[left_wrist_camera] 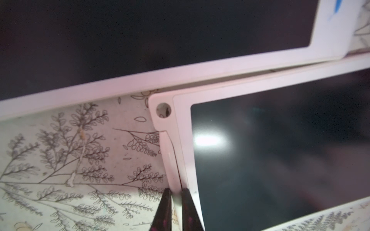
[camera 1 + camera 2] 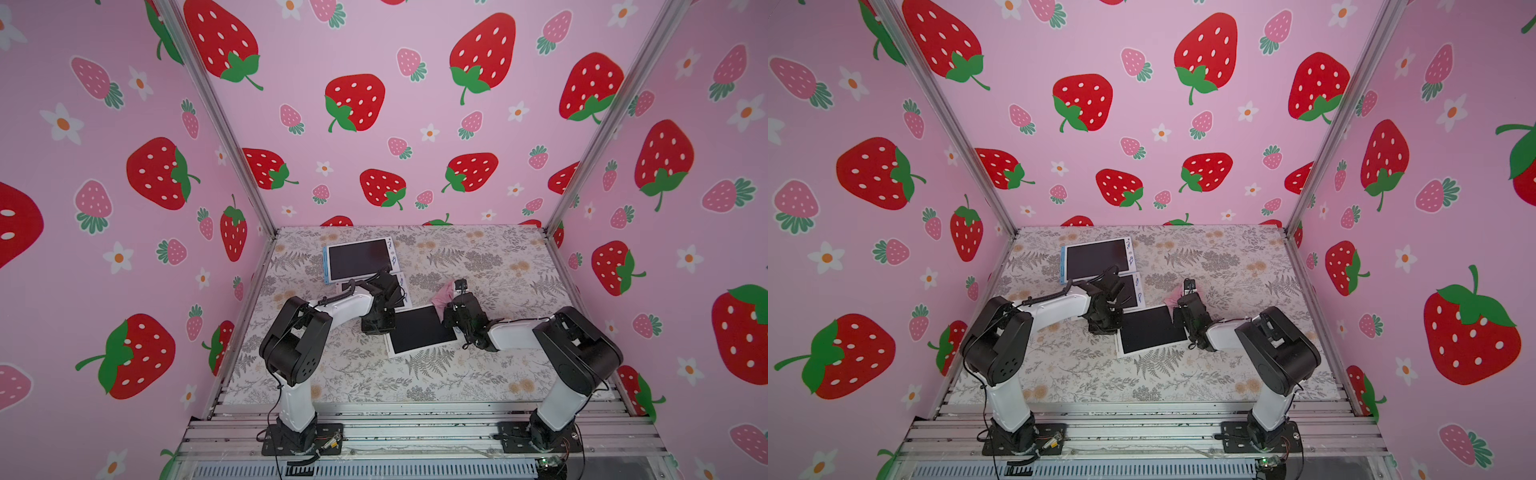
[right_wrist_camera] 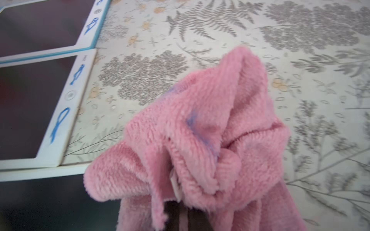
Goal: Wipe the drawing tablet
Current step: Wipe the dirt from the drawing tablet.
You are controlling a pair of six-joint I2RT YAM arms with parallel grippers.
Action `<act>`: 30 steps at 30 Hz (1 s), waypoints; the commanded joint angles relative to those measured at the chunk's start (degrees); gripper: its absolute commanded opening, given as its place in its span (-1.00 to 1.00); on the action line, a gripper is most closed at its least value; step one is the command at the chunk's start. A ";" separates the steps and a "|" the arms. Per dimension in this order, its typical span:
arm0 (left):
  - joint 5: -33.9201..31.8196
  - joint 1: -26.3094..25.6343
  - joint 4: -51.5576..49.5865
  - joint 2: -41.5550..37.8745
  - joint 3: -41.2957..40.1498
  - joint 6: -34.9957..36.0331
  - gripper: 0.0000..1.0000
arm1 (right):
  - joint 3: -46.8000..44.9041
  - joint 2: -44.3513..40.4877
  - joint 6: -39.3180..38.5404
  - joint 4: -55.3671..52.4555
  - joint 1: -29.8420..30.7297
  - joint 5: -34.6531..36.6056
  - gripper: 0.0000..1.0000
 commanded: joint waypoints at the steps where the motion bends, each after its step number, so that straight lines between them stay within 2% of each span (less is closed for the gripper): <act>1: -6.51 0.57 -3.56 5.50 -3.22 1.27 -0.80 | -0.56 1.34 -1.62 -2.48 5.14 -2.30 -1.00; 4: -6.52 0.64 -3.79 5.68 -2.92 1.35 -0.80 | 2.26 3.87 -2.18 -2.55 11.64 0.29 -1.00; 6: -6.51 0.64 -3.89 5.84 -2.66 1.42 -0.80 | 2.20 4.48 -0.76 -2.53 11.58 1.88 -1.00; 8: -6.51 0.66 -4.13 6.01 -2.47 1.41 -0.80 | 0.72 3.94 -0.14 -2.85 8.74 3.65 -1.00; 11: -6.54 0.65 -4.16 6.11 -2.31 1.48 -0.80 | -3.18 1.29 1.08 -2.81 2.06 2.31 -1.00; 13: -6.51 0.68 -4.11 6.29 -2.25 1.48 -0.81 | -5.21 -0.71 0.04 -2.11 0.70 0.93 -1.00; 15: -6.52 0.60 -4.09 6.37 -2.03 1.50 -0.81 | -5.65 -2.08 -1.26 -2.24 2.66 -1.22 -1.00; 18: -6.42 0.64 -3.98 6.76 -1.64 1.54 -0.81 | -3.24 -1.16 -2.08 -2.79 10.75 -1.05 -1.00; 20: -6.33 0.62 -4.15 7.07 -1.32 1.48 -0.81 | -1.76 0.28 -1.13 -3.77 13.49 0.88 -1.00; 22: -6.33 0.64 -4.18 7.17 -1.10 1.65 -0.81 | -2.93 0.11 2.28 -4.21 11.46 2.74 -1.00; 26: -6.29 0.61 -4.27 7.26 -1.03 1.96 -0.81 | -8.56 -4.67 4.72 -4.41 3.04 1.45 -1.00; 28: -6.17 0.66 -4.16 7.33 -1.22 1.81 -0.81 | -9.69 -6.83 2.74 -4.40 2.86 -0.14 -1.00; 30: -5.92 0.61 -3.81 7.35 -1.37 1.75 -0.81 | -8.93 -6.72 1.99 -4.44 6.53 -1.12 -1.00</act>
